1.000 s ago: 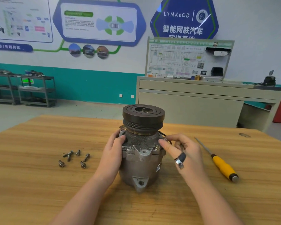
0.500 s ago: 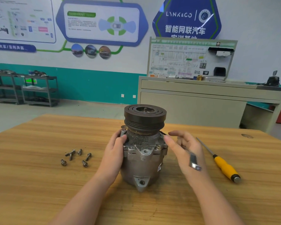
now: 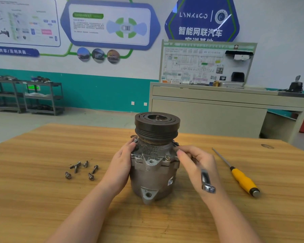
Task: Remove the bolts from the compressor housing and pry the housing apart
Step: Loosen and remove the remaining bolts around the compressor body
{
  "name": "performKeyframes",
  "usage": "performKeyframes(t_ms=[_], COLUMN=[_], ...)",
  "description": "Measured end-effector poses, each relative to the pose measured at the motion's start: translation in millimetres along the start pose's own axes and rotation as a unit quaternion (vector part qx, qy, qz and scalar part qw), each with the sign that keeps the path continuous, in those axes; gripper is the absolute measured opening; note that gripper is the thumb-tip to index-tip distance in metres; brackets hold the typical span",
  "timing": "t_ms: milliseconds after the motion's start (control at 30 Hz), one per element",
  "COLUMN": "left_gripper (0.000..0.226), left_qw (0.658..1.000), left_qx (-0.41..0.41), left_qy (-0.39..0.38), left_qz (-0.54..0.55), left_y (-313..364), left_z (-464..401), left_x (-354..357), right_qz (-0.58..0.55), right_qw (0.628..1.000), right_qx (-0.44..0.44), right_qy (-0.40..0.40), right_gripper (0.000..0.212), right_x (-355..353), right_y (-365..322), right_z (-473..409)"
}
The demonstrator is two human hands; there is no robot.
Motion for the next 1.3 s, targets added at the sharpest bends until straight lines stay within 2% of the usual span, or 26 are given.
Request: performKeyframes(t_ms=[67, 167, 267, 333, 467, 600, 667, 733, 867, 933, 1000, 1067, 1167, 1267, 1300], left_gripper=[0.060, 0.041, 0.046, 0.052, 0.060, 0.042, 0.034, 0.041, 0.055, 0.053, 0.044, 0.039, 0.040, 0.031, 0.026], left_qw=[1.000, 1.000, 1.000, 1.000, 1.000, 0.999, 0.995, 0.989, 0.977, 0.953, 0.901, 0.852, 0.819, 0.793, 0.784], left_qx=[-0.002, 0.000, -0.002, 0.003, 0.003, 0.025, 0.054, 0.087, 0.150, 0.228, 0.345, 0.433, 0.478, 0.493, 0.499], left_qy=[0.000, -0.003, 0.002, -0.007, -0.006, 0.018, 0.049, 0.075, 0.115, 0.151, 0.175, 0.172, 0.144, 0.116, 0.114], left_qz=[0.001, 0.000, 0.012, 0.012, 0.017, -0.014, -0.065, -0.093, -0.096, -0.132, -0.195, -0.241, -0.285, -0.340, -0.352], left_y=[-1, -1, -3, -3, 0, 3, 9, 17, 31, 48, 71, 83, 87, 88, 88], left_z=[0, -1, -2, -3, 0, 2, 6, 11, 24, 38, 55, 68, 77, 83, 84], left_x=[0, 2, 0, 1, 2, 0, -1, -1, 1, 0, 6, 16, 33, 48, 51], right_qz=[-0.012, -0.014, -0.006, -0.010, -0.005, 0.003, -0.003, -0.010, 0.004, 0.015, 0.005, -0.014, -0.015, -0.020, -0.023], right_qw=[1.000, 0.999, 1.000, 1.000, 0.999, 1.000, 1.000, 1.000, 1.000, 1.000, 1.000, 1.000, 0.999, 1.000, 1.000], right_qx=[0.005, 0.005, -0.003, -0.008, -0.008, -0.006, -0.002, 0.002, -0.002, -0.013, -0.010, -0.009, -0.012, -0.012, -0.009], right_qy=[0.005, 0.029, 0.020, 0.017, 0.034, 0.018, 0.009, 0.010, 0.013, 0.008, 0.010, 0.016, 0.026, 0.021, 0.019], right_gripper=[0.009, 0.013, 0.018, 0.012, 0.014, 0.027, 0.019, 0.010, 0.022, 0.024, 0.007, 0.011, 0.019, 0.005, 0.010], right_x=[0, -6, -4, -3, -9, -6, -4, -4, -5, -3, -3, -4, -7, -5, -5], right_y=[1, 2, -2, -4, -2, -3, -3, -1, -2, -6, -5, -5, -3, -6, -3], right_z=[0, -1, 0, 0, 0, 0, 0, 0, -1, 1, 1, 1, 1, 3, 2])
Point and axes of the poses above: each hand's wrist, its own z-axis away from the middle knuckle, its own x-axis out of the palm, y = z × x, the point moved 9 cm from there along -z, towards the middle knuckle, and after that the axes turned 4 degrees about x, right-handed, at the moved point
